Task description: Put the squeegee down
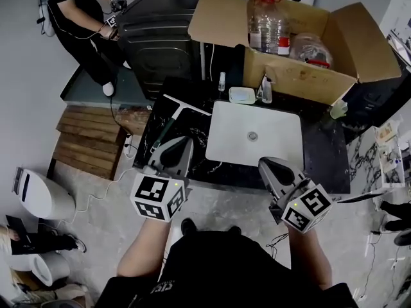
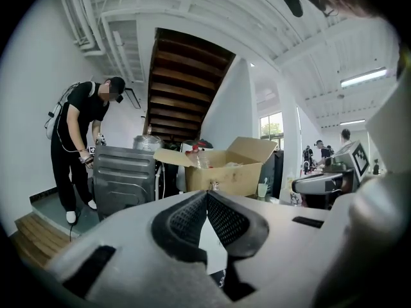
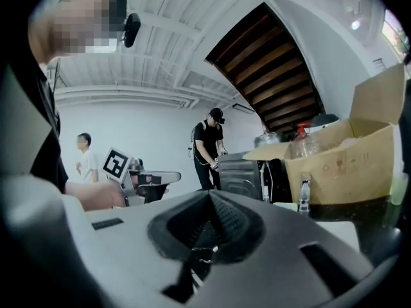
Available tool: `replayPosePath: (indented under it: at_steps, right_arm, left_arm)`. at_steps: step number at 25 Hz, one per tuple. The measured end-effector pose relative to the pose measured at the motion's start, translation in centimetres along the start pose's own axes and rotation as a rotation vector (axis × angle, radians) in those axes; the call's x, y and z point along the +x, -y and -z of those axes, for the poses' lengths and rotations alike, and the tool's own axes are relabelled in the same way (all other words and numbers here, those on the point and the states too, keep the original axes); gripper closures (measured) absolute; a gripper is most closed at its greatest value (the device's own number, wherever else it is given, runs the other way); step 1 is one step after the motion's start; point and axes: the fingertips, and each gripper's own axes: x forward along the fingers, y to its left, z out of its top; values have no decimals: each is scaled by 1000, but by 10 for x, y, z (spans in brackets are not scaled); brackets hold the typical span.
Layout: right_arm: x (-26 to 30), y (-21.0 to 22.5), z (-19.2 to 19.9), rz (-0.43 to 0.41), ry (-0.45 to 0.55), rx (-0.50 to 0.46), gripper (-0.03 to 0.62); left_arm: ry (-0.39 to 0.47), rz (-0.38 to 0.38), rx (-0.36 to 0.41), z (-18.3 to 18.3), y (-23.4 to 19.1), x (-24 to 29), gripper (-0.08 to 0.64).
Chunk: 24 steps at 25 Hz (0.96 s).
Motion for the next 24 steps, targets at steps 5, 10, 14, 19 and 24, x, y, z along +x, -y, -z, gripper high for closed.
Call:
replayPosePath:
  at_steps: [5,10,14,19,24]
  right_arm:
    - [-11,6,-3,19,8,-22,589]
    - [-13,12,-1,42,18,10,589]
    - [-10,11,-3,46,28,4,589]
    - [-6,15,-6,63,29,-8,589]
    - [-3,18,-12,56,38,-27,589]
  left_arm:
    - [7,17,-4,-3,9,6,551]
    - [1,24,4,-4,6,9,551]
    - [1,16,12,-6,1,8,551]
    - [2,19,17,-7,-3,9,551]
    - [4,19,21,-9,-5,12,551]
